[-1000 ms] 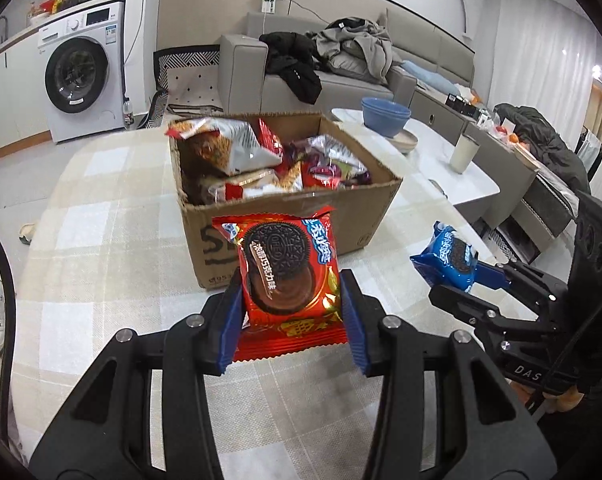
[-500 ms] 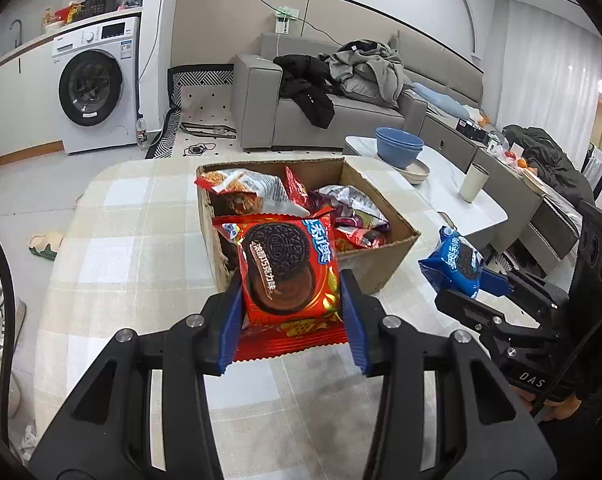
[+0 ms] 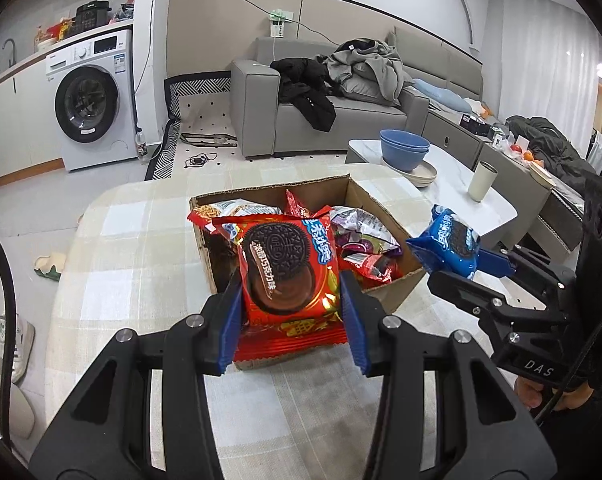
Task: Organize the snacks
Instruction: 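Lift both cookie packs and carry them over the cardboard box, then lower both packs into the box and open both grippers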
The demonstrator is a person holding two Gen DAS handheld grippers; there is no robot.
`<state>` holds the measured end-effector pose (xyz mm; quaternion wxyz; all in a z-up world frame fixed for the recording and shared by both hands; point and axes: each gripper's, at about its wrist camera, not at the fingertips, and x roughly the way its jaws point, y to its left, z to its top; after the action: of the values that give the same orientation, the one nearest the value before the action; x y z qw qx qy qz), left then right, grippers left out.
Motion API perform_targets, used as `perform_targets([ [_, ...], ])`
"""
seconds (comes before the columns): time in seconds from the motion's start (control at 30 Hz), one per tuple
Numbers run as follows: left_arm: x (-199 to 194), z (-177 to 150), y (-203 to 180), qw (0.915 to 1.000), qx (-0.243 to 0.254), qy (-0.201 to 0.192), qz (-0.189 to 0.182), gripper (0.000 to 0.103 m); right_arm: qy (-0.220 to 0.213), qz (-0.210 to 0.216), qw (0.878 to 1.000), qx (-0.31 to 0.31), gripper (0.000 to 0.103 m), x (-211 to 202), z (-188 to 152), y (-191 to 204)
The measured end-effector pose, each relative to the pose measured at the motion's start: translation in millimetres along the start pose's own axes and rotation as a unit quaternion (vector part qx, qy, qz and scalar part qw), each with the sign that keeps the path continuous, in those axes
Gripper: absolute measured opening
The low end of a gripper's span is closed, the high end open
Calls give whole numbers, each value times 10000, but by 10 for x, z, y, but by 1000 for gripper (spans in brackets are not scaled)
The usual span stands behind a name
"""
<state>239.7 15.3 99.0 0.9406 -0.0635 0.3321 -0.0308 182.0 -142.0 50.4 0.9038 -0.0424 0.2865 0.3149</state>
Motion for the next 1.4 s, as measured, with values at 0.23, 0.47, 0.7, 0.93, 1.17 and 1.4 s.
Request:
perform_targets([
  [0.23,301,88,-58,9997,175,144,126,41,113,-28,9999,-118,49,227,107,5],
  [0.47,554,144,-84,9992,270,273,113,41,299,-40,9994,-145,49,465,116,-31],
  [0.7,762,208,-58,9985,386,363,114,41,443,-141,9985,-279,49,628,95,-7],
  [0.93,996,182,-103,9968,594,529,121,41,582,-143,9972,-456,49,764,113,15],
  [1.17,1170,132,-41,9966,461,689,36,42,770,-80,9957,-510,49,834,133,-6],
  [1.4,1188,128,48,9970,307,695,-120,43,665,-149,9955,-664,64,766,160,-3],
])
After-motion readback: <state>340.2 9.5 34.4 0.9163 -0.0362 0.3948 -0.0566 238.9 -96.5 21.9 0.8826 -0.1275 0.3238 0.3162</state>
